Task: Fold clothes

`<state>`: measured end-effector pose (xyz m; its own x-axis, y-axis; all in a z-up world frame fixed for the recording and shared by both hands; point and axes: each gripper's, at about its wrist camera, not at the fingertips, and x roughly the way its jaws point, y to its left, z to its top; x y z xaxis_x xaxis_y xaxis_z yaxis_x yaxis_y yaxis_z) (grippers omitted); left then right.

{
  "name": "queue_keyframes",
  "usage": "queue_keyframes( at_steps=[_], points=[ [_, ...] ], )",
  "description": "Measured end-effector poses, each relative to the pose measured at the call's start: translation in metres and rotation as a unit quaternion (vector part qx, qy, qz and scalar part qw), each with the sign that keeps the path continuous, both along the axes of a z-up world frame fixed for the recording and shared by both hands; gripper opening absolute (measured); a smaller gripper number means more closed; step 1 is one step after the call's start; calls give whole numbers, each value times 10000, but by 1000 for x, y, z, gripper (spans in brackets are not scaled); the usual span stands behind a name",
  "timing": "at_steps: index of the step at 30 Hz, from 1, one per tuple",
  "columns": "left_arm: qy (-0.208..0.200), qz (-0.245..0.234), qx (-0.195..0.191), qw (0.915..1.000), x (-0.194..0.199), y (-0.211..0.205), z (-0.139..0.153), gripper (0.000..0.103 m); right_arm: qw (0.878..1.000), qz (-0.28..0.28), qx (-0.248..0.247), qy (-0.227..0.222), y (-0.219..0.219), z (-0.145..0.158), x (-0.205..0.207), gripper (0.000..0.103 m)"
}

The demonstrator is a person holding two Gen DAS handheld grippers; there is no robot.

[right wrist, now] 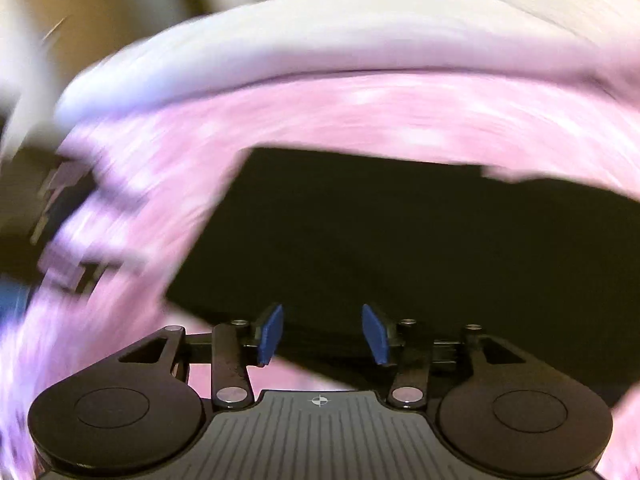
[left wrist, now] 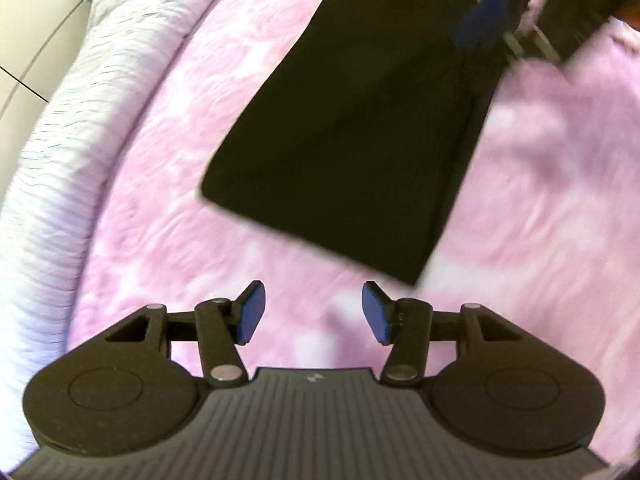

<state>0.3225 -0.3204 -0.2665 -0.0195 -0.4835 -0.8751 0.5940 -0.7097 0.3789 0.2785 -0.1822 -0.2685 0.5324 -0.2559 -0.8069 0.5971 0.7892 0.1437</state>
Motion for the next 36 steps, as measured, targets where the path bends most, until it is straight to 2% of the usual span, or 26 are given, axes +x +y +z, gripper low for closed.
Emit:
queue_keyframes(
  at_steps=[3, 6, 8, 11, 12, 14, 16, 17, 20, 23, 25, 26, 27, 28, 29, 33, 35, 36],
  points=[
    [-81, -20, -117, 9999, 24, 4, 1, 54, 9948, 904, -364, 310, 48, -19, 63, 49],
    [-113, -88, -223, 9996, 41, 7, 2, 56, 9855, 1282, -884, 680, 84, -38, 103, 49],
    [-153, -180, -268, 9994, 50, 10, -1, 59, 9768, 1313, -1269, 1114, 96, -53, 127, 49],
    [-365, -542, -370, 9972, 54, 13, -8, 61, 9614, 1294, -1695, 1741, 90, -72, 133, 49],
    [-451, -715, -419, 9955, 53, 14, -10, 62, 9611, 1256, -1712, 1768, 84, -71, 127, 49],
    [-664, -1229, -604, 9884, 49, 12, -19, 64, 9632, 1213, -1703, 1687, 81, -63, 113, 41],
    [-917, -1834, -847, 9751, 43, 8, -31, 67, 9664, 1201, -1676, 1537, 82, -52, 99, 23],
    [-1061, -2148, -1003, 9657, 38, 5, -39, 67, 9700, 1154, -1602, 1417, 78, -47, 96, 21],
    [-1386, -2834, -1385, 9388, 24, -12, -60, 67, 9801, 1006, -1341, 1066, 62, -28, 87, 16],
    [-1643, -3501, -1713, 9062, 10, -32, -77, 66, 9842, 972, -1257, 786, 51, -8, 74, 15],
    [-1698, -3867, -1782, 8887, 2, -44, -82, 63, 9858, 950, -1238, 618, 46, 3, 65, 14],
    [-1721, -4033, -1788, 8808, -2, -50, -84, 56, 9865, 937, -1228, 541, 44, 8, 60, 14],
    [-1720, -4171, -1724, 8756, -6, -55, -84, 39, 9871, 923, -1217, 471, 43, 14, 55, 14],
    [-1676, -4258, -1531, 8759, -9, -60, -83, 27, 9880, 898, -1193, 396, 41, 18, 50, 14],
    [-1621, -4317, -1385, 8765, -11, -65, -81, 11, 9889, 862, -1167, 311, 39, 20, 46, 14],
    [-1316, -4316, -1118, 8854, -14, -74, -66, 7, 9884, 806, -1284, 130, 43, 24, 30, 16],
    [-1203, -4295, -1001, 8894, -12, -75, -58, 7, 9836, 826, -1587, 218, 57, 21, 22, 40],
    [-1141, -4266, -949, 8922, -12, -76, -54, 7, 9796, 861, -1786, 319, 65, 15, 20, 67]
  ],
)
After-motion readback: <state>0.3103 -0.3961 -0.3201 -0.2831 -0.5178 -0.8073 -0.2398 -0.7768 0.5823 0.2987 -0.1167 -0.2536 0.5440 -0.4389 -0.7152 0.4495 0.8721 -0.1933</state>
